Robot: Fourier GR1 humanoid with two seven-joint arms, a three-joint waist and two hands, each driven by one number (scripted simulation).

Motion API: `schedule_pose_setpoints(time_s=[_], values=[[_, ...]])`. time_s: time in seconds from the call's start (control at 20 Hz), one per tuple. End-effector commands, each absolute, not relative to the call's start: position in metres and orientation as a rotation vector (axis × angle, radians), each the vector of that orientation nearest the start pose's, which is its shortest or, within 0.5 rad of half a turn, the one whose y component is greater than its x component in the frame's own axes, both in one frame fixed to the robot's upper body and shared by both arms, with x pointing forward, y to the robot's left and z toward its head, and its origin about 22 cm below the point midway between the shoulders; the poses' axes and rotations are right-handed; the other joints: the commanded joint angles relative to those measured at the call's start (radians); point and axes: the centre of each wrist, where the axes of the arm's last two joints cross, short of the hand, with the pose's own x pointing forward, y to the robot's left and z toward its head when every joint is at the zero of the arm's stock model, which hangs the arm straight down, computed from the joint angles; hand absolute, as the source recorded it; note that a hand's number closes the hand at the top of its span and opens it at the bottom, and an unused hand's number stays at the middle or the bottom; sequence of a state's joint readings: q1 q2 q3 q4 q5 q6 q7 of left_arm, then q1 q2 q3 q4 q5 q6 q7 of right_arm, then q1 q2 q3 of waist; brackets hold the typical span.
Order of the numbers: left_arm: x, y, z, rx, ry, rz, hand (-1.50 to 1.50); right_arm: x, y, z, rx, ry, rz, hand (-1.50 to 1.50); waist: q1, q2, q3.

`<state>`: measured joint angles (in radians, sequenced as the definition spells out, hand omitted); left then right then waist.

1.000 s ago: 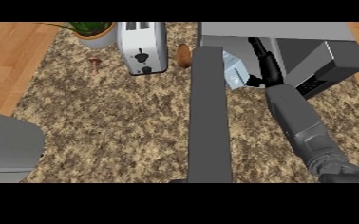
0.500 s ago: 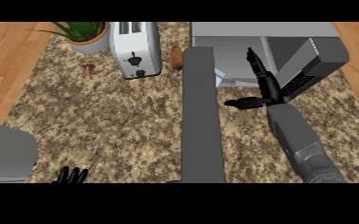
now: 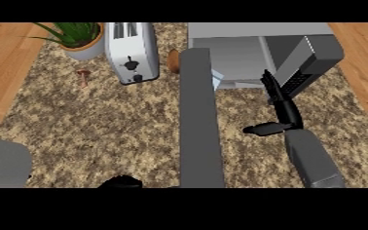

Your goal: Pick up the milk, place it into the microwave and close the microwave

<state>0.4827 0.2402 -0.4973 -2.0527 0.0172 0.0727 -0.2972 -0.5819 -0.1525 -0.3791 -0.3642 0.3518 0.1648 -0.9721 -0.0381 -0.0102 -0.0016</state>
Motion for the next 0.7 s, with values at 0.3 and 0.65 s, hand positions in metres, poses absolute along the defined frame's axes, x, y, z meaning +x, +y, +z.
schedule_pose_setpoints(time_s=[0.3, 0.65], values=[[0.162, 0.152, 0.021, -0.243, -1.760, -0.379, 1.50, 0.249, -0.328, -0.118, 0.045, -1.888, 0.243, -1.50, -0.009, 0.001, -0.001], [0.191, 0.113, 0.001, -0.307, -1.630, -0.553, 1.50, 0.219, -0.354, -0.094, -0.041, -1.916, 0.245, -1.50, -0.025, 0.005, -0.001]])
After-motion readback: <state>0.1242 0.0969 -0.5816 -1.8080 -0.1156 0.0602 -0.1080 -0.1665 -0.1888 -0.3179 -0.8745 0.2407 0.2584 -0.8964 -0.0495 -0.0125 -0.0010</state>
